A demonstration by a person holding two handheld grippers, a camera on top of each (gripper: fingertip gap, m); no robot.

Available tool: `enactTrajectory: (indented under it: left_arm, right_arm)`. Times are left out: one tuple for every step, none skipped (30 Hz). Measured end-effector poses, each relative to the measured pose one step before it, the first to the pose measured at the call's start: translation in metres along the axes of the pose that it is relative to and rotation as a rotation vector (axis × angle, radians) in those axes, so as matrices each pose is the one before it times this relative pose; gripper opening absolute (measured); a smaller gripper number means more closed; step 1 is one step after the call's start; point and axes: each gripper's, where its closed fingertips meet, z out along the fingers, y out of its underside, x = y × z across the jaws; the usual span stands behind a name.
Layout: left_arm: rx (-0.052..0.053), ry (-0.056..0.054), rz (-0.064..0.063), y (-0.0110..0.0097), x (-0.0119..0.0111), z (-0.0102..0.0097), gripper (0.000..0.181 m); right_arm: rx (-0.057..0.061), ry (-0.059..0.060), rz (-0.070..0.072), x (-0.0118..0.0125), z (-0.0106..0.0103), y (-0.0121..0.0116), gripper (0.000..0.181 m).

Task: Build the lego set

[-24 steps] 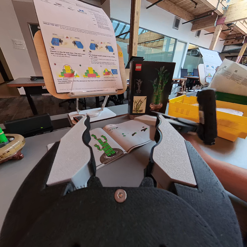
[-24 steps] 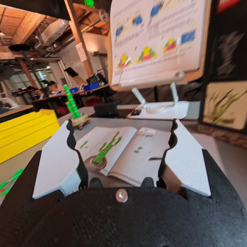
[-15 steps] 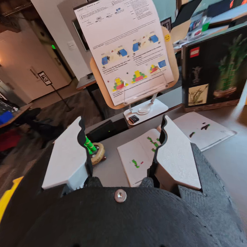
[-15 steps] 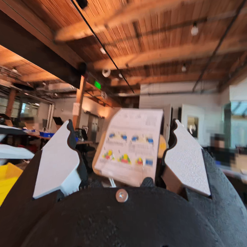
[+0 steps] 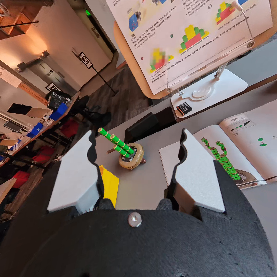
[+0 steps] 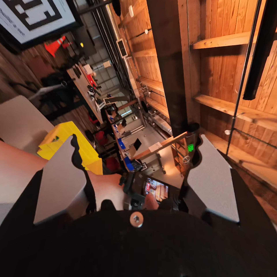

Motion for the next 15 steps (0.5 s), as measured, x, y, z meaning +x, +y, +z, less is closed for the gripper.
enactTrajectory:
  left_arm:
    - [0.0019,-0.0061,0.0195,-0.00065,0.00339,0.00084,0.112]
    - [0.0031,-0.0037,0.019,-0.00077,0.00417,0.0007,0.112]
    - [0.0015,0.0047,0.0145,-0.00072,0.0058,0.00087,0.112]
    - [0.0005,0.0114,0.0126,-0.00059,0.00706,0.00094,0.112]
    - [-0.003,0.0098,0.013,-0.00002,0.00661,0.00114,0.112]
    - [-0.0033,0.0071,0.0149,0.00017,0.00577,0.00125,0.113]
    - [-0.0022,0.0048,0.0133,0.00003,0.00483,0.00119,0.113]
    - [-0.0024,0.0055,0.0099,0.00007,0.00416,0.00109,0.113]
    - [-0.0031,0.0062,0.0054,0.00028,0.00349,0.00097,0.113]
    - [-0.0025,0.0067,0.0023,0.00008,0.003,0.00087,0.113]
    - [-0.0013,0.0064,0.0015,0.00021,0.00238,0.00051,0.113]
    - [-0.0008,0.0049,0.0006,0.00006,0.00175,0.00041,0.113]
    - [-0.0006,0.0041,0.0006,0.00015,0.00128,0.00023,0.113]
    - [-0.0009,0.0024,0.0016,0.00021,0.00084,0.00011,0.113]
    - [-0.0015,-0.0012,0.0024,0.00021,0.00008,0.00003,0.113]
  right_arm:
    - [0.002,-0.0021,0.0328,-0.00181,0.00165,0.00627,0.15]
    - [-0.0164,-0.0033,0.0187,-0.00097,0.00148,0.00832,0.149]
    - [-0.0194,0.0022,0.0115,0.00028,0.00097,0.00779,0.149]
    - [-0.0096,0.0022,0.0135,0.00067,0.00044,0.00494,0.149]
    - [-0.0013,0.0048,0.0201,0.00145,-0.00009,0.00292,0.149]
    - [0.0019,0.0038,0.0243,0.00165,-0.00016,0.00195,0.149]
    - [0.0009,0.0006,0.0249,0.00123,-0.00018,0.00164,0.149]
    - [-0.0001,0.0036,0.0209,0.00161,-0.00009,0.00204,0.15]
    - [-0.0035,0.0013,0.0184,0.00093,0.0003,0.00295,0.15]
    - [-0.0066,-0.0034,0.0195,0.00021,0.00047,0.00367,0.15]
    - [-0.0068,-0.0008,0.0134,0.0003,0.00044,0.00366,0.15]
    - [-0.004,0.0043,0.0013,0.00082,0.00023,0.00294,0.15]
    - [-0.0083,0.0026,-0.0024,0.00054,0.00029,0.00309,0.15]
    - [-0.0099,-0.0016,0.0032,-0.00011,0.00055,0.00292,0.15]
    - [-0.0087,-0.0025,0.0088,-0.00039,0.00074,0.00256,0.15]
